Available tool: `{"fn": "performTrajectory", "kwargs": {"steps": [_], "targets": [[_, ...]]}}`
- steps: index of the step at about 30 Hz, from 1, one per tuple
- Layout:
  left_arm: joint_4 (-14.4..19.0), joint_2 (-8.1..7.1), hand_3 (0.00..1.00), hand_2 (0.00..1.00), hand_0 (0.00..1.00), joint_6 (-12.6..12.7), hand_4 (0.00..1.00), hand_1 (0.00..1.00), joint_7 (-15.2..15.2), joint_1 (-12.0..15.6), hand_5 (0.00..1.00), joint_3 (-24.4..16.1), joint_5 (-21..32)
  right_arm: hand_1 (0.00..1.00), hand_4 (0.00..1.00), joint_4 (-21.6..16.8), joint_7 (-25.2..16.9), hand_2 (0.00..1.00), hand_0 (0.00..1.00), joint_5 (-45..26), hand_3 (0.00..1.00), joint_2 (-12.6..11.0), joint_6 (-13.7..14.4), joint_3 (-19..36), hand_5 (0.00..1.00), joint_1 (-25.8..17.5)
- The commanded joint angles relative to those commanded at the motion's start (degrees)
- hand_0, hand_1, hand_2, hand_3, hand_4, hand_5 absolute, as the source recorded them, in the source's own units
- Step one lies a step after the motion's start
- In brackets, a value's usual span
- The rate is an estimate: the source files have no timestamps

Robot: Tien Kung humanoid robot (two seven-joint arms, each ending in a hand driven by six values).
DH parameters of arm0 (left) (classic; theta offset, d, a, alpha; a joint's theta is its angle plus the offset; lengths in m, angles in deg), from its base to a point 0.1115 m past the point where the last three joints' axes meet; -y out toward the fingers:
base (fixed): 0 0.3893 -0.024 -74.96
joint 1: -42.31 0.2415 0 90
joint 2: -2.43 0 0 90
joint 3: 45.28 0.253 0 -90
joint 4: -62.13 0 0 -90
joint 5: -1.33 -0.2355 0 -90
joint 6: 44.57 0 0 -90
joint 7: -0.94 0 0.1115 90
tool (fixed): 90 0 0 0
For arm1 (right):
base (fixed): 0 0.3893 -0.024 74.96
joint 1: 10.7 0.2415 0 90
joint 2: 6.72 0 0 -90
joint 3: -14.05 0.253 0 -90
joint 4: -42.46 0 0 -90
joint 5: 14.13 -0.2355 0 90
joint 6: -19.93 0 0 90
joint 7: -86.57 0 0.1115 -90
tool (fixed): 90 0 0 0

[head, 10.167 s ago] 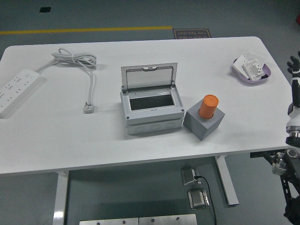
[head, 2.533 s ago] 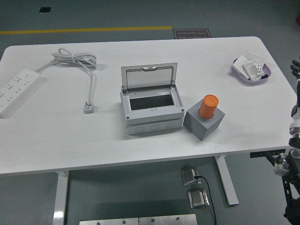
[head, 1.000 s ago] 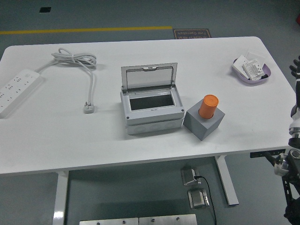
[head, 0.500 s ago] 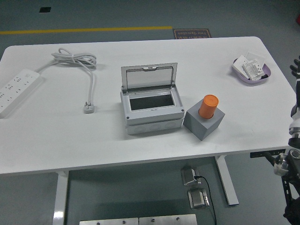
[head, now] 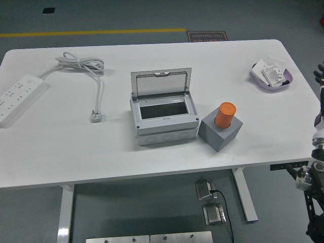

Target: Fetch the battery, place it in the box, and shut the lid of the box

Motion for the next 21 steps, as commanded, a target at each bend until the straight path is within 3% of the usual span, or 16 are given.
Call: {"fn": "performTrajectory", "kwargs": {"steps": [21], "targets": [[0.0, 0.7, 0.749, 0.663, 0.685, 0.1, 0.726, 0.677, 0.2, 0.5, 0.449, -0.1, 0.2, 0.744, 0.939, 0.2, -0.1, 0.773, 0.809, -0.5, 0.784, -0.1, 0.0, -0.9, 0.857, -0.2]]}}
